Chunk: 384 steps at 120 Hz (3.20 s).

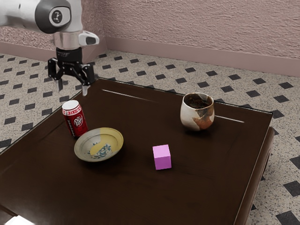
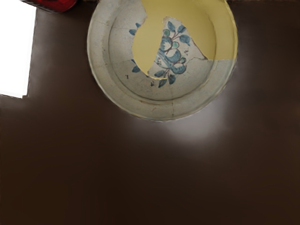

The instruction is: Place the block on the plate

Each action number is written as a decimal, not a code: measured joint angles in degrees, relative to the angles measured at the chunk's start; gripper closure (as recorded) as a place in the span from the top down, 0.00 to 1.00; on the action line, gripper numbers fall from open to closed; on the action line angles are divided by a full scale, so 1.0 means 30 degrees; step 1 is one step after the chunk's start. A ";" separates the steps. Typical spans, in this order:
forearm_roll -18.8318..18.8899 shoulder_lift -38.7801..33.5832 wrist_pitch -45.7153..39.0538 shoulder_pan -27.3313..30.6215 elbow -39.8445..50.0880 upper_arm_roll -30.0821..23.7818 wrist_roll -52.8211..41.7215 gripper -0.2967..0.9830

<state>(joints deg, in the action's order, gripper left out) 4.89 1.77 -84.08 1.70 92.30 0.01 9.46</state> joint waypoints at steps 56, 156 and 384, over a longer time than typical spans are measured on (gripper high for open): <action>-0.0540 0.5225 -0.4085 -0.2362 -0.1770 -0.0274 -0.0403 0.77; 0.1092 0.9929 -0.8436 -0.0299 -0.3159 -0.7177 -0.8747 0.77; 0.3511 1.0490 -1.5919 -0.0280 0.2180 -0.6633 -1.1858 0.77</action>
<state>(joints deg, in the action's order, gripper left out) 15.43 33.24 -131.84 0.86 98.84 -19.89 -26.12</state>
